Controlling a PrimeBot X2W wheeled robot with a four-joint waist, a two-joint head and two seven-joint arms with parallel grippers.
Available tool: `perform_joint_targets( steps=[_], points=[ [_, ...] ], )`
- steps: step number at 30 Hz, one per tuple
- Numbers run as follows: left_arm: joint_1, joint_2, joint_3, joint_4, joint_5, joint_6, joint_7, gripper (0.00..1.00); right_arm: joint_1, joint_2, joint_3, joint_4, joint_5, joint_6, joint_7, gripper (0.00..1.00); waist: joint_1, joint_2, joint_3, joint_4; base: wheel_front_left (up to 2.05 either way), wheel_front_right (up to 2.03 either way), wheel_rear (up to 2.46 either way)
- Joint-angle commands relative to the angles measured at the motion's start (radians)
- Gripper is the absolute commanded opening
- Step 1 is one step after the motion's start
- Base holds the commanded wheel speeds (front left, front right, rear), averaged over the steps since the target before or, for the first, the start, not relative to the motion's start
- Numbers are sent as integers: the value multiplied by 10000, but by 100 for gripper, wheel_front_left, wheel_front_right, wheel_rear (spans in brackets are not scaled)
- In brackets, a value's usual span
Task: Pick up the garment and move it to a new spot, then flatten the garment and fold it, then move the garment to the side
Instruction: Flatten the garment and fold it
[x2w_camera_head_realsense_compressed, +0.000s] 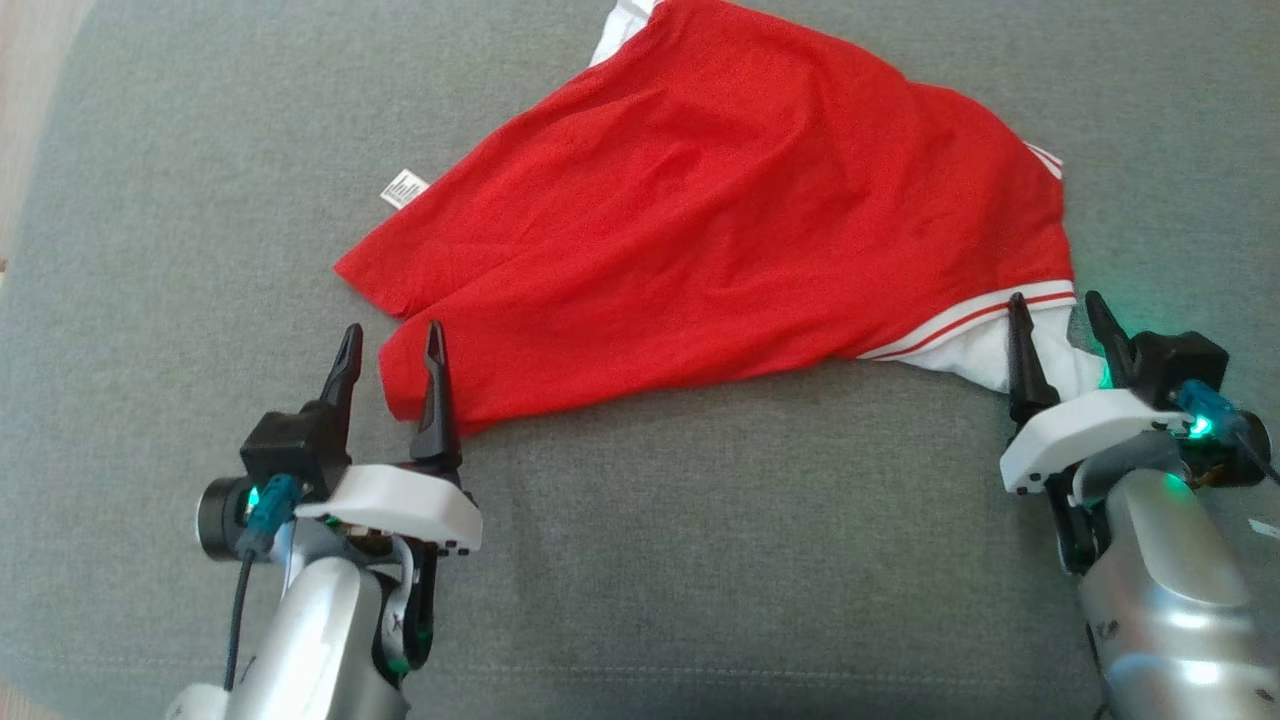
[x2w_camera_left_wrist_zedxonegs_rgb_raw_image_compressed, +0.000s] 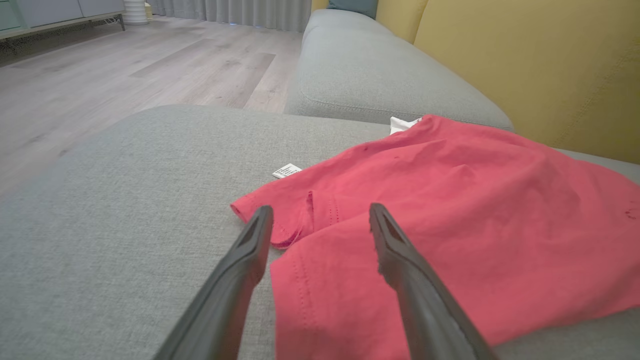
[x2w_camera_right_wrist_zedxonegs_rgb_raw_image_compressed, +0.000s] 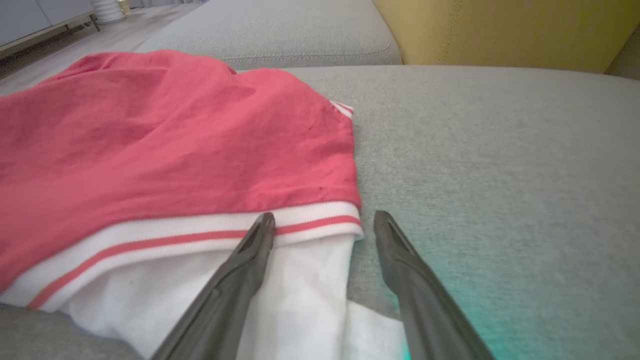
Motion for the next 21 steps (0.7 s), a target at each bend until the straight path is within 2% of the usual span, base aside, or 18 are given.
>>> perform_joint_targets(
  steps=[1, 2, 3, 4, 8, 12, 16, 17, 21],
  points=[
    [-254, 89, 272, -369, -17, 71, -53, 100, -323, -50, 167, -112, -84, 0, -65, 100, 0, 0, 42, 58, 0, 0, 0],
    [-262, 89, 247, -394, -25, 82, -53, 100, -386, -58, 179, 54, -118, 0, -65, 98, 0, 0, 63, 82, 0, 0, 0],
    [-277, 89, 223, -418, -33, 93, -53, 100, -445, -46, 199, 186, -95, 0, -65, 51, 0, 0, 83, 101, 0, 0, 0],
    [-294, 89, 202, -442, -43, 106, -53, 100, -496, -33, 229, 296, -64, 0, -65, 0, 0, 0, 99, 112, 0, 0, 0],
    [-345, 89, 126, -517, -59, 142, -53, 100, -632, 22, 463, 3, 139, 0, -65, 0, 0, 0, 113, 94, 0, 0, 0],
    [-327, 89, 124, -526, -66, 156, -53, 100, -652, 199, 1028, -1150, 728, 0, -65, 0, 0, 0, 15, -19, 0, 0, 0],
    [-203, 89, 155, -469, -73, 160, -53, 100, -592, 418, 2132, -2668, 1795, 0, -65, 0, 0, 0, -188, -161, 0, 0, 0],
    [-146, 89, 149, -436, -120, 167, -53, 100, -569, 476, 2803, -3394, 2276, 0, -65, 0, 0, 0, -299, -198, 0, 0, 0],
    [-40, 89, 88, -414, -242, 187, -53, 100, -535, 540, 3804, -4457, 3347, 0, -65, 0, 0, 0, -472, -212, 0, 0, 0]
  ],
)
